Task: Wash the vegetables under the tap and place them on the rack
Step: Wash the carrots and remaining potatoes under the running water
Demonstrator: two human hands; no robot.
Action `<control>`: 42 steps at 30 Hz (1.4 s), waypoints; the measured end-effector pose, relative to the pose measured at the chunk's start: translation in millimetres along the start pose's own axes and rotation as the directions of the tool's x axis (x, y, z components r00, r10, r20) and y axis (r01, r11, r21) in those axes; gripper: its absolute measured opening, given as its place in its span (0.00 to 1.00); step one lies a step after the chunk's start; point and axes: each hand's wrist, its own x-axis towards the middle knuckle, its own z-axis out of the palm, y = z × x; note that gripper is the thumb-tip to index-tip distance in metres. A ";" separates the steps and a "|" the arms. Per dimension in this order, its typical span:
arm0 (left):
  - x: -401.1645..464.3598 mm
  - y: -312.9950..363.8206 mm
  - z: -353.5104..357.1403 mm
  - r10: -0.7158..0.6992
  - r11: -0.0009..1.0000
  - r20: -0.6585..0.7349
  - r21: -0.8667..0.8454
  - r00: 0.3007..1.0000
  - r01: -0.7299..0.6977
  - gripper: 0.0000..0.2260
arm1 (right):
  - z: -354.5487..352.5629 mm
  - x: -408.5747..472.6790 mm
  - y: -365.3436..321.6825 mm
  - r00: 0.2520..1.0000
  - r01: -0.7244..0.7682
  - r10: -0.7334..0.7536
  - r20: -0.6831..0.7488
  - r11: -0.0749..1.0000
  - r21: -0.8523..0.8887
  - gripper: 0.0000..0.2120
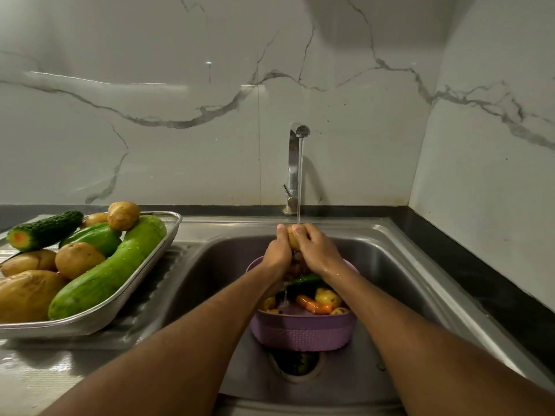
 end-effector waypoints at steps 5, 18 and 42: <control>2.5 -4.4 8.6 0.006 0.995 0.050 0.103 0.999 -0.011 0.33 | 1.7 3.0 1.1 0.957 -0.208 0.215 -0.195 0.977 0.055 0.20; 4.7 2.1 -1.5 -0.157 0.978 0.048 -0.130 0.986 0.162 0.30 | -3.4 -1.8 3.0 0.995 -0.087 0.093 -0.020 0.972 0.219 0.14; 0.7 4.0 -8.7 -0.186 0.969 0.071 -0.154 0.980 0.195 0.33 | -10.5 -4.7 -0.3 0.989 -0.147 0.143 0.036 0.923 0.354 0.16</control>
